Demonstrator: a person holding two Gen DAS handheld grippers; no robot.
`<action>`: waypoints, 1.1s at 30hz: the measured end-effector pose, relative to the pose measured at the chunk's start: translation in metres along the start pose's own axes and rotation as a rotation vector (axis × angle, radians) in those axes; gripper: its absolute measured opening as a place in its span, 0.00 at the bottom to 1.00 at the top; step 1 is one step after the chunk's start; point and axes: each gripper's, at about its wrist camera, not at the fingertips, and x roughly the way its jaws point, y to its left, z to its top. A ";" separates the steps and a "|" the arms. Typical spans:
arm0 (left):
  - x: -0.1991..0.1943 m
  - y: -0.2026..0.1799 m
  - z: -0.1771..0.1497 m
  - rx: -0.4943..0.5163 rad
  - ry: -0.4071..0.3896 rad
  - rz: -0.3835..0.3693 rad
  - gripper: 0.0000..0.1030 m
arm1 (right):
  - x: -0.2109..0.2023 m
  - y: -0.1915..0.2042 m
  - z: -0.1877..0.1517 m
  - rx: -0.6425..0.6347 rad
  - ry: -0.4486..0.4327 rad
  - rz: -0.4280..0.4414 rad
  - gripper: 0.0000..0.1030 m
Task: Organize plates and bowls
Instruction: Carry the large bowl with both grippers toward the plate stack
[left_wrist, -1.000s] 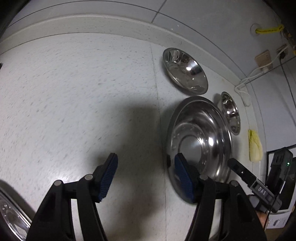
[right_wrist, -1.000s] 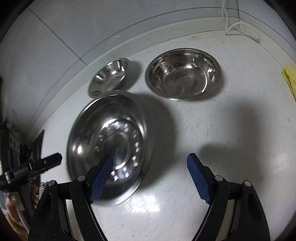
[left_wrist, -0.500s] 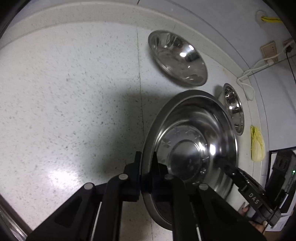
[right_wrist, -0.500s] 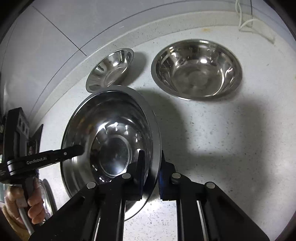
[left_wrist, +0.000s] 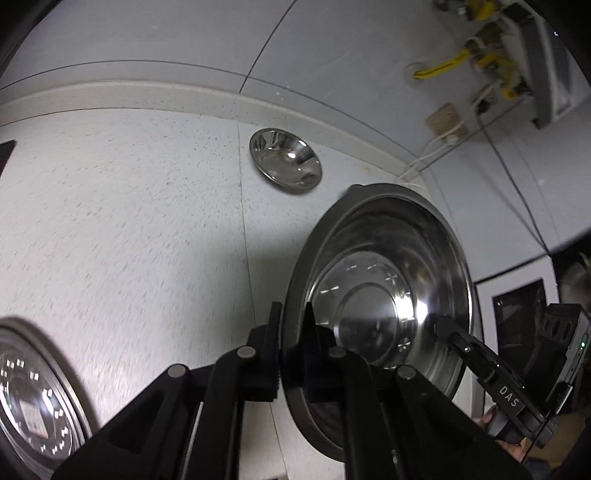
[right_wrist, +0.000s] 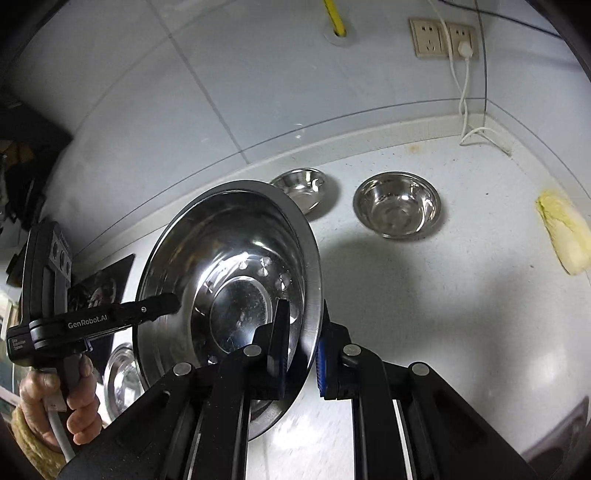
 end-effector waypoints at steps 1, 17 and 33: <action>-0.008 0.002 -0.008 0.002 -0.003 -0.005 0.07 | -0.006 0.004 -0.007 -0.004 0.001 0.005 0.11; 0.005 0.038 -0.120 0.021 0.095 0.100 0.09 | 0.011 -0.013 -0.112 0.046 0.154 0.063 0.11; 0.059 0.058 -0.124 0.014 0.128 0.224 0.09 | 0.069 -0.032 -0.133 0.078 0.249 0.091 0.11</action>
